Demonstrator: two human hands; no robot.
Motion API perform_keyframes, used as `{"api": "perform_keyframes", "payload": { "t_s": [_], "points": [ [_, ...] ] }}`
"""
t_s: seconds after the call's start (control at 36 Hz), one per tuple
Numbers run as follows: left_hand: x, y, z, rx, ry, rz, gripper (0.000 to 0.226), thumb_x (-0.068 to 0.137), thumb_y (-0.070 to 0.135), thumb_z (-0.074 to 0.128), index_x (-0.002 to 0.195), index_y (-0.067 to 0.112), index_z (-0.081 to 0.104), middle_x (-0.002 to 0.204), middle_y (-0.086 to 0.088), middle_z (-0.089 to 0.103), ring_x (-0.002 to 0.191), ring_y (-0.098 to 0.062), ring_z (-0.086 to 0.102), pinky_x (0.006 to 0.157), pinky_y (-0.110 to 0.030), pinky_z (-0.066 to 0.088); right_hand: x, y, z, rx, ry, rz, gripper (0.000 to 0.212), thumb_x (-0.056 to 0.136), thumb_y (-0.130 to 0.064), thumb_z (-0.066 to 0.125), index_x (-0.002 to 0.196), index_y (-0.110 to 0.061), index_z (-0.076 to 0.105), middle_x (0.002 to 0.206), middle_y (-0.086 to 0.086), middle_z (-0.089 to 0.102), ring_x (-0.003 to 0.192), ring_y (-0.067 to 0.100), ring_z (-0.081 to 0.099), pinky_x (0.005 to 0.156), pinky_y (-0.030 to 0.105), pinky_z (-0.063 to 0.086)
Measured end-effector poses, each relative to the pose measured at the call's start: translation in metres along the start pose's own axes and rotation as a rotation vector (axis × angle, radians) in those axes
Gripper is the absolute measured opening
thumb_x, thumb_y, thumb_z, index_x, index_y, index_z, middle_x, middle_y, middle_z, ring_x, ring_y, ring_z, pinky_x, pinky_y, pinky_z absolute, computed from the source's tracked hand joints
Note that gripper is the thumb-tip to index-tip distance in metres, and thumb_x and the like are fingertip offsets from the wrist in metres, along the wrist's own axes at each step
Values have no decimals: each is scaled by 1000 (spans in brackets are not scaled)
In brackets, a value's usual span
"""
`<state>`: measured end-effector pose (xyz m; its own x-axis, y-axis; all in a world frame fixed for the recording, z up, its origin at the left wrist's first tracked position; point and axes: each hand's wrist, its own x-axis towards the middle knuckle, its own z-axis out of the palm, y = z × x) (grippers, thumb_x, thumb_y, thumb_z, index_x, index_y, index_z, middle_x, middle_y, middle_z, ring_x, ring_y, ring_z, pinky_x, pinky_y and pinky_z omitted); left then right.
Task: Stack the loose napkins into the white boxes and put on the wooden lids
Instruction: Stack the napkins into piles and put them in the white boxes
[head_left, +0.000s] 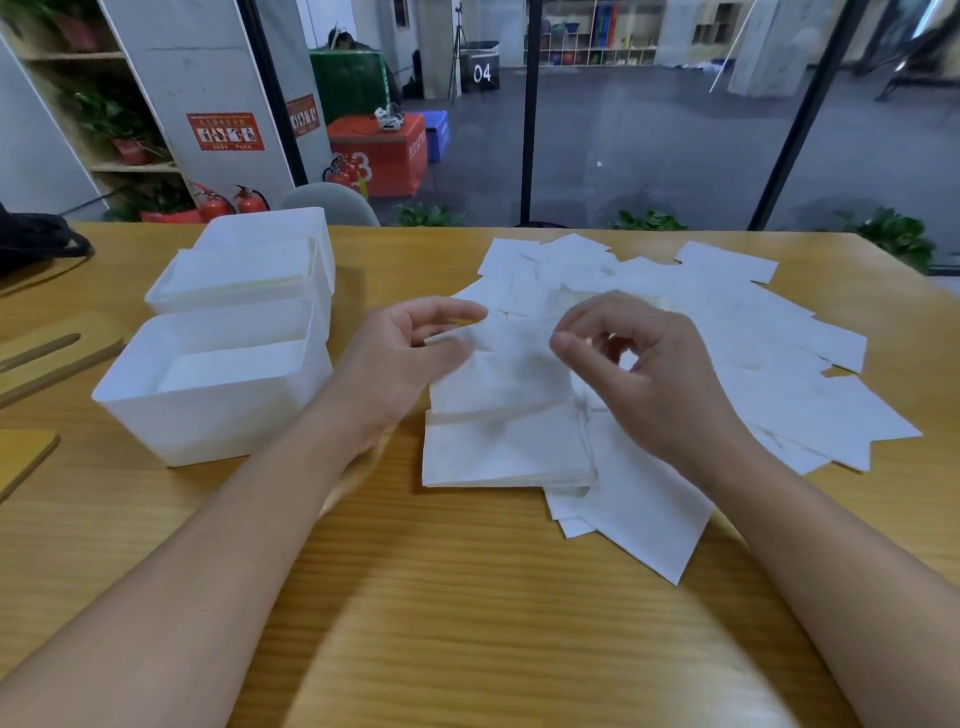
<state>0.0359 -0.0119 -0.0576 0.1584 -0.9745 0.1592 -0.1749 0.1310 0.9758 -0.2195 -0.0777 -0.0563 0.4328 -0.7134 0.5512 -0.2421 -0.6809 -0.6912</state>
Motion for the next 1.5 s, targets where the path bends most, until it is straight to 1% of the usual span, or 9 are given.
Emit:
{"api": "perform_keyframes", "payload": {
  "t_s": [0.17, 0.33, 0.44, 0.58, 1.0, 1.14, 1.25, 1.39, 1.5],
  "points": [
    [-3, 5, 0, 44, -79, 138, 24, 104, 3, 70, 124, 13, 79, 118, -14, 80, 111, -31, 75, 98, -42, 59, 3, 6, -1, -148, -52, 114, 48, 103, -45, 70, 149, -43, 57, 139, -22, 61, 125, 4, 59, 103, 27, 48],
    [-4, 9, -4, 47, -89, 164, 22, 104, 4, 70, 123, 11, 79, 117, -16, 79, 104, -24, 71, 93, -40, 56, 5, 1, -4, 119, -49, 231, 12, 103, -26, 74, 106, -30, 84, 92, 1, 79, 87, 29, 72, 80, 50, 57],
    [-3, 15, -12, 181, -122, 104, 18, 104, 15, 74, 119, 20, 82, 98, -7, 80, 91, -22, 72, 85, -40, 57, 8, -2, -9, 292, -20, 316, 9, 101, -15, 76, 104, -19, 83, 71, 15, 58, 67, 27, 53, 62, 35, 45],
    [-3, 19, -23, 324, -245, -53, 9, 102, 21, 77, 109, 22, 83, 72, -10, 64, 63, -16, 54, 58, -26, 48, 5, -1, -11, 179, -223, 413, 19, 96, -16, 80, 114, -22, 76, 65, 4, 52, 56, 18, 53, 63, 31, 46],
    [1, 1, -19, 704, -289, -79, 16, 92, 44, 86, 104, 38, 77, 82, 6, 77, 66, -5, 64, 69, -30, 50, -4, 15, 4, -251, -292, 320, 22, 86, -39, 89, 101, -35, 73, 74, -11, 69, 65, 2, 60, 60, 18, 43],
    [6, -6, -22, 725, -261, -37, 10, 91, 48, 85, 93, 40, 82, 84, 12, 71, 70, -2, 60, 68, -25, 49, 4, 15, 7, -342, -284, 236, 33, 89, -63, 76, 113, -41, 75, 116, -21, 64, 101, 0, 60, 83, 23, 47],
    [8, -9, -20, 721, -196, -5, 10, 97, 48, 78, 92, 41, 82, 89, 20, 73, 82, -3, 64, 71, -22, 48, 21, 26, 20, -424, -388, 175, 58, 98, -77, 50, 129, -34, 75, 151, -13, 59, 140, 22, 51, 117, 51, 41],
    [11, -18, -17, 739, -178, -4, 10, 99, 47, 75, 95, 41, 82, 91, 21, 75, 87, -1, 66, 75, -26, 51, 42, 29, 34, -559, -513, 209, 56, 104, -69, 42, 126, -31, 75, 168, -14, 42, 145, 32, 35, 116, 51, 29],
    [11, -20, -17, 742, -169, 0, 8, 100, 48, 74, 98, 44, 81, 94, 20, 75, 89, 2, 66, 76, -23, 49, 49, 37, 41, -585, -571, 222, 54, 105, -70, 39, 84, -30, 69, 162, -14, 47, 137, 31, 37, 102, 45, 28]
  ]
}}
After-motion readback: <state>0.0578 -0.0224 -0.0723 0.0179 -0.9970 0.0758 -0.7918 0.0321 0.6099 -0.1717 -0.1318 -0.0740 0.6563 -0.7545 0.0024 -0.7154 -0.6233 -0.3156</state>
